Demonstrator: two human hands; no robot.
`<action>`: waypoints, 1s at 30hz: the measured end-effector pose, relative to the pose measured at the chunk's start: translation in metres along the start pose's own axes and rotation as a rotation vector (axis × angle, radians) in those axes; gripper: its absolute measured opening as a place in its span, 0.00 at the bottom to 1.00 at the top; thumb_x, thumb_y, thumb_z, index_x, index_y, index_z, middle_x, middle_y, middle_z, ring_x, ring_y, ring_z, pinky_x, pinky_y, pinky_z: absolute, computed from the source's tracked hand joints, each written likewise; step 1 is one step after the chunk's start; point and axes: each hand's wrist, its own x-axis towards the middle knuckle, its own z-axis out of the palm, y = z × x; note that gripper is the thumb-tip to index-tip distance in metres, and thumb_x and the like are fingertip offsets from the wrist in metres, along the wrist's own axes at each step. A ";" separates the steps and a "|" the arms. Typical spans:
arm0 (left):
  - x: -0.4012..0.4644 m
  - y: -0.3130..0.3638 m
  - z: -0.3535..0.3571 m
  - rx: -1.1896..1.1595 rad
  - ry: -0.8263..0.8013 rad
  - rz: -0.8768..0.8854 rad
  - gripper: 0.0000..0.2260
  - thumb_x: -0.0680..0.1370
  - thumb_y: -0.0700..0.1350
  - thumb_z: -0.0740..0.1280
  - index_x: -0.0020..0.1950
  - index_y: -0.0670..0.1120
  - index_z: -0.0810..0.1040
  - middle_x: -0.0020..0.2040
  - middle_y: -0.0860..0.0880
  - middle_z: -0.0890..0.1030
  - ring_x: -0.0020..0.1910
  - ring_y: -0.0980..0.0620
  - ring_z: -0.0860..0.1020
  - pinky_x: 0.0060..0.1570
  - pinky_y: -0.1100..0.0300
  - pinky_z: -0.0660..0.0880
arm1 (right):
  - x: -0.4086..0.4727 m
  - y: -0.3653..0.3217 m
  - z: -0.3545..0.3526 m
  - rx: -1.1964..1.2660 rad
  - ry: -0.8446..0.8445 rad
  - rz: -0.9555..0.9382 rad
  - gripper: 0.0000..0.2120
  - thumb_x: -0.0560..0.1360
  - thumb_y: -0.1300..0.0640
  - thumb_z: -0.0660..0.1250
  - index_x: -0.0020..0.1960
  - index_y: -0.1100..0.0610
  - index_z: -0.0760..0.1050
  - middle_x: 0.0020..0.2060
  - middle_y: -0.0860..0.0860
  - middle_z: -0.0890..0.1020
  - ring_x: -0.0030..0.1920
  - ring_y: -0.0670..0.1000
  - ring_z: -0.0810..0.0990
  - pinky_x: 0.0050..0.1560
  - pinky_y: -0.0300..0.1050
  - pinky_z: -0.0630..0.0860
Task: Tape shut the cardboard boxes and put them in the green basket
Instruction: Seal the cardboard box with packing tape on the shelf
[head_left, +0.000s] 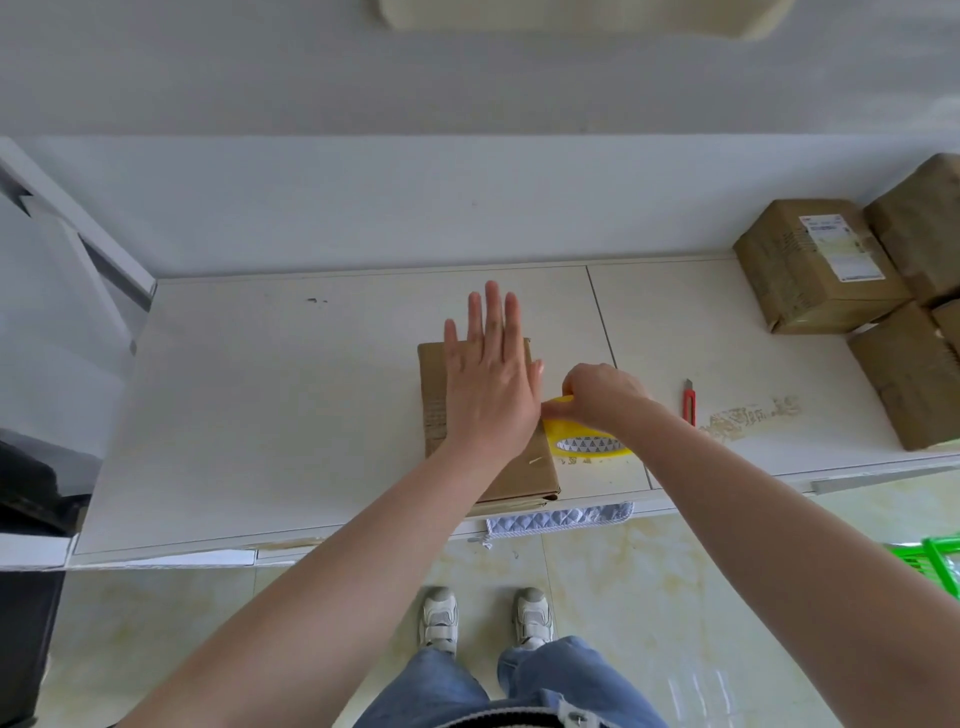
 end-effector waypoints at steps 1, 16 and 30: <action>-0.004 0.001 0.003 0.016 -0.049 0.024 0.30 0.82 0.55 0.42 0.80 0.42 0.39 0.79 0.42 0.36 0.78 0.43 0.37 0.75 0.43 0.37 | 0.000 -0.001 -0.001 0.010 -0.009 -0.001 0.29 0.68 0.27 0.64 0.34 0.54 0.71 0.30 0.48 0.75 0.31 0.47 0.74 0.29 0.41 0.64; -0.020 -0.029 0.026 0.074 -0.212 -0.123 0.34 0.78 0.66 0.38 0.79 0.51 0.33 0.79 0.45 0.33 0.78 0.45 0.35 0.75 0.42 0.36 | -0.011 0.014 -0.010 0.229 -0.122 -0.145 0.25 0.73 0.32 0.64 0.36 0.54 0.74 0.31 0.50 0.75 0.34 0.50 0.74 0.35 0.44 0.67; -0.033 -0.089 0.003 -0.414 -0.172 -0.148 0.44 0.71 0.75 0.48 0.79 0.56 0.36 0.80 0.50 0.36 0.78 0.54 0.36 0.76 0.49 0.35 | -0.025 -0.023 -0.035 0.063 0.040 -0.100 0.32 0.67 0.26 0.64 0.29 0.55 0.67 0.24 0.48 0.71 0.27 0.49 0.72 0.28 0.41 0.63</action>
